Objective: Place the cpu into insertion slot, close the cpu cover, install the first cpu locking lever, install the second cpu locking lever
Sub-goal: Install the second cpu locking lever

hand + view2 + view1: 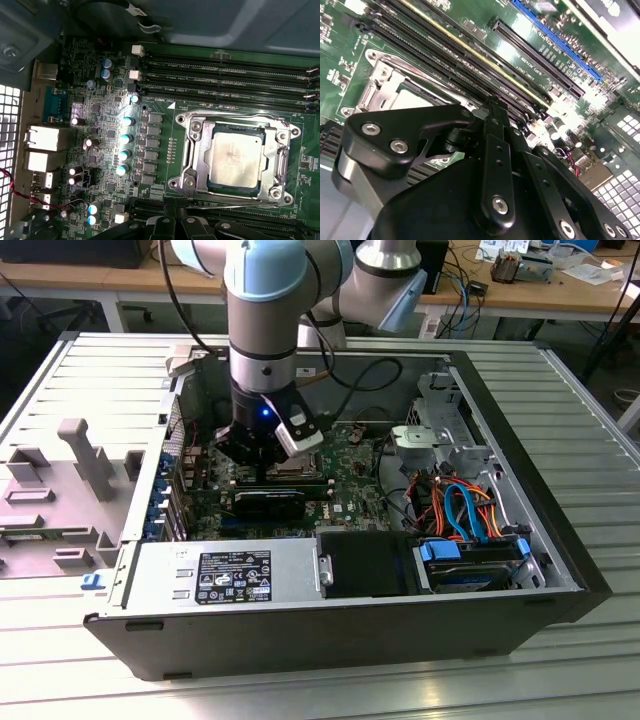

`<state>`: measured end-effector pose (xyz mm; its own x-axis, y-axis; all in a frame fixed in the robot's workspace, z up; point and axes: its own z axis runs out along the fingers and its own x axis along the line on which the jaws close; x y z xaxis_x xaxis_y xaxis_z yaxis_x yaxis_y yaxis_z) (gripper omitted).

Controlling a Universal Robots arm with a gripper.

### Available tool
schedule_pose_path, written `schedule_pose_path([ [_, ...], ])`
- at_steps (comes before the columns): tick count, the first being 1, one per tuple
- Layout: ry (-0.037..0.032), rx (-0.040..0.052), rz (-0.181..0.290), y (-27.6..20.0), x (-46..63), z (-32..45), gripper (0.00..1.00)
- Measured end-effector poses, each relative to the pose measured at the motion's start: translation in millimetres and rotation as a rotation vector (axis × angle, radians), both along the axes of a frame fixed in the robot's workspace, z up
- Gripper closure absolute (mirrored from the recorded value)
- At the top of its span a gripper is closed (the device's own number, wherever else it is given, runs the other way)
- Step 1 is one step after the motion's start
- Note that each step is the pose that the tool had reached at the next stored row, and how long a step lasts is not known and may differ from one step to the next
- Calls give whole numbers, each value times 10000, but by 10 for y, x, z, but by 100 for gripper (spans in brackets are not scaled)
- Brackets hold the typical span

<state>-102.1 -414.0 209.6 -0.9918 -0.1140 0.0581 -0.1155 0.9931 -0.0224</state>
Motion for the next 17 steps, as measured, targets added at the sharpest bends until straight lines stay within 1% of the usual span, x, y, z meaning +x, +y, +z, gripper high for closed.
schedule_pose_path([
  [11,0,73,46,68,-23,-24,89],
  [12,0,90,57,70,-24,-25,89],
  [15,0,182,107,73,-23,-27,89],
  [16,-1,202,121,73,-23,-28,89],
  [17,0,203,127,72,-24,-21,89],
])
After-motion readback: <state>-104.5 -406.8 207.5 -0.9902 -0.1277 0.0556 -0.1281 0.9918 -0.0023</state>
